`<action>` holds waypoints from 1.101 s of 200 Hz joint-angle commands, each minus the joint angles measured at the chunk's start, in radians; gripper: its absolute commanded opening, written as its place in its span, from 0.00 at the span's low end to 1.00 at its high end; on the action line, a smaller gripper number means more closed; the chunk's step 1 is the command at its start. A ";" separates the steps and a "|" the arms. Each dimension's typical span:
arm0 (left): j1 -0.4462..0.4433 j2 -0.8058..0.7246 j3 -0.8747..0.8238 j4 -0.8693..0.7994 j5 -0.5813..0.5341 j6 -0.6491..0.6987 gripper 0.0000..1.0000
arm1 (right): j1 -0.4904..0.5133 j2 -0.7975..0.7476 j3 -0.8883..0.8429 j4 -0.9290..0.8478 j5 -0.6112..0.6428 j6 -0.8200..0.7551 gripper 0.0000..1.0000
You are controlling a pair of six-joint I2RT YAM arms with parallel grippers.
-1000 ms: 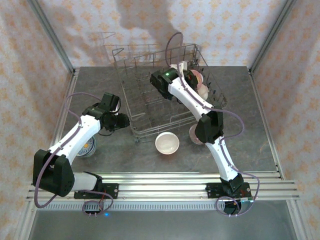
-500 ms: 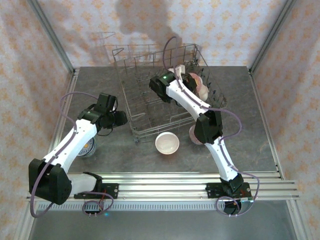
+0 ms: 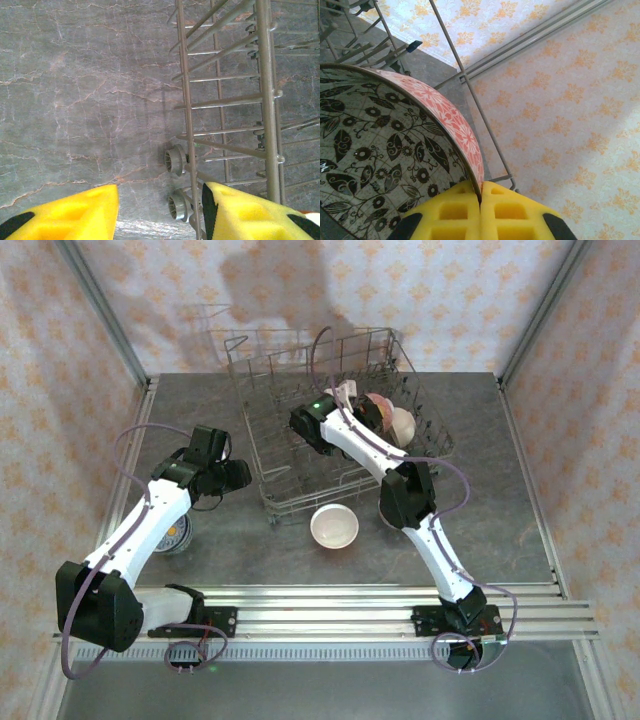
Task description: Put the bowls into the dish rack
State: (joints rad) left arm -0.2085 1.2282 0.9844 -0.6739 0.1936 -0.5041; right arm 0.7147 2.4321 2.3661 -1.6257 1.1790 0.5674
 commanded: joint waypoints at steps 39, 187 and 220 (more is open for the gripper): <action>0.007 -0.016 -0.016 0.009 -0.034 0.007 0.49 | 0.012 -0.002 -0.022 -0.154 -0.054 -0.025 0.04; 0.008 -0.038 -0.024 0.005 -0.046 -0.007 0.49 | 0.023 0.015 0.064 -0.151 -0.266 -0.080 0.37; 0.008 -0.041 -0.027 0.001 -0.047 -0.012 0.49 | 0.023 0.004 0.065 -0.123 -0.355 -0.110 0.47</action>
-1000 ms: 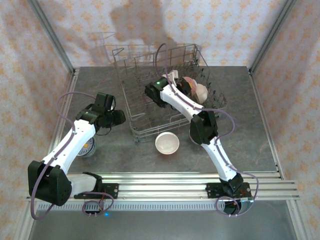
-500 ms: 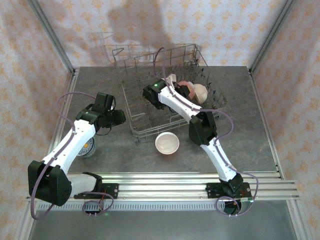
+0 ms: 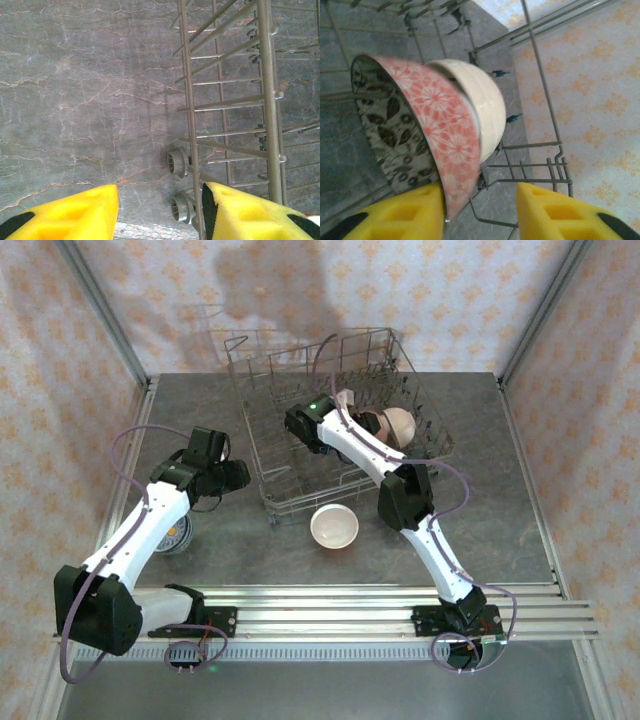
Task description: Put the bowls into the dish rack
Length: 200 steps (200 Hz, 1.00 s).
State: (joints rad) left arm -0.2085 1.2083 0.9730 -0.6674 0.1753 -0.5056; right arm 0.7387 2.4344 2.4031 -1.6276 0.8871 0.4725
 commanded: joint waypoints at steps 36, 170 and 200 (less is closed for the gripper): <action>0.008 -0.023 -0.017 0.000 -0.028 -0.015 0.49 | -0.003 -0.009 -0.021 -0.055 -0.068 -0.051 0.50; 0.006 -0.004 0.113 -0.030 -0.044 0.039 0.57 | -0.078 -0.321 -0.048 0.268 -0.321 -0.357 0.90; 0.008 0.012 0.184 -0.058 -0.079 0.077 0.58 | -0.104 -0.478 -0.167 0.313 -0.361 -0.375 0.89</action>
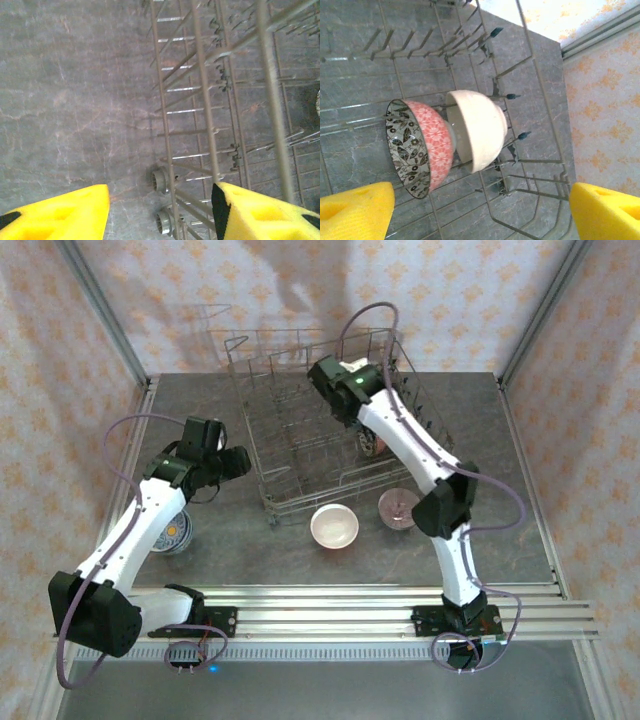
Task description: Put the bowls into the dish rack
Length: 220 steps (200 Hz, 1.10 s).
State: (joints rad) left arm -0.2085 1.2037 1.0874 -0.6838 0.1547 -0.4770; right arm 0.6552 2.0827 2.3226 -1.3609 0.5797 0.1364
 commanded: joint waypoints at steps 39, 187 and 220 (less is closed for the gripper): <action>0.007 0.029 0.134 -0.049 -0.096 0.074 0.60 | -0.097 -0.408 -0.424 0.130 -0.180 -0.005 0.83; 0.009 0.095 0.208 -0.048 -0.105 0.089 0.64 | -0.337 -0.923 -1.337 0.410 -0.645 0.175 0.57; 0.009 0.084 0.195 -0.049 -0.107 0.089 0.64 | -0.336 -0.868 -1.397 0.468 -0.694 0.204 0.55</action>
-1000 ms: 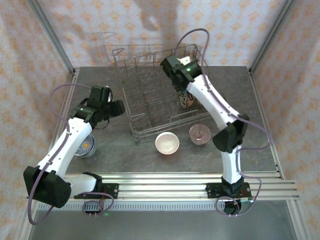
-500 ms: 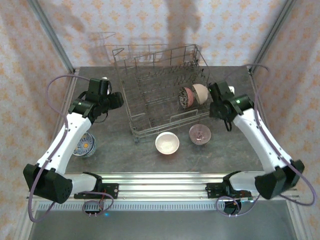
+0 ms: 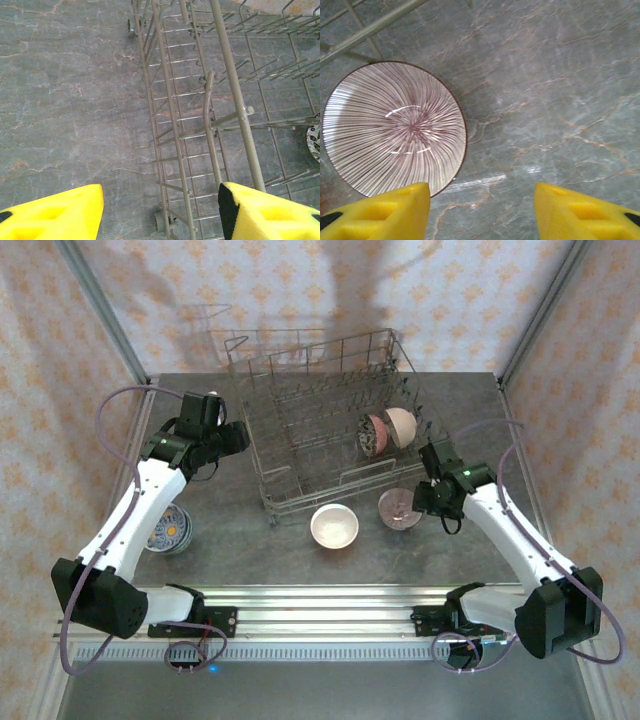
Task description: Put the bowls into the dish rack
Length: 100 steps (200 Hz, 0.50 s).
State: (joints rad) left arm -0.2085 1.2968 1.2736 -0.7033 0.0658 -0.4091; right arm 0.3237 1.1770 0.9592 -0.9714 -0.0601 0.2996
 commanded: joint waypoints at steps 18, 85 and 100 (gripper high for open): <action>0.009 -0.014 0.003 -0.029 -0.020 0.021 0.64 | -0.005 0.068 -0.057 0.113 -0.063 0.054 0.53; 0.009 -0.010 -0.002 -0.022 -0.019 0.023 0.65 | -0.006 0.139 -0.122 0.208 -0.036 0.075 0.45; 0.010 -0.009 0.000 -0.019 -0.017 0.023 0.65 | -0.005 0.166 -0.129 0.221 -0.035 0.070 0.44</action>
State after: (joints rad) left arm -0.2085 1.2964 1.2732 -0.7036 0.0658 -0.4091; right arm 0.3233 1.3128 0.8448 -0.7986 -0.1165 0.3527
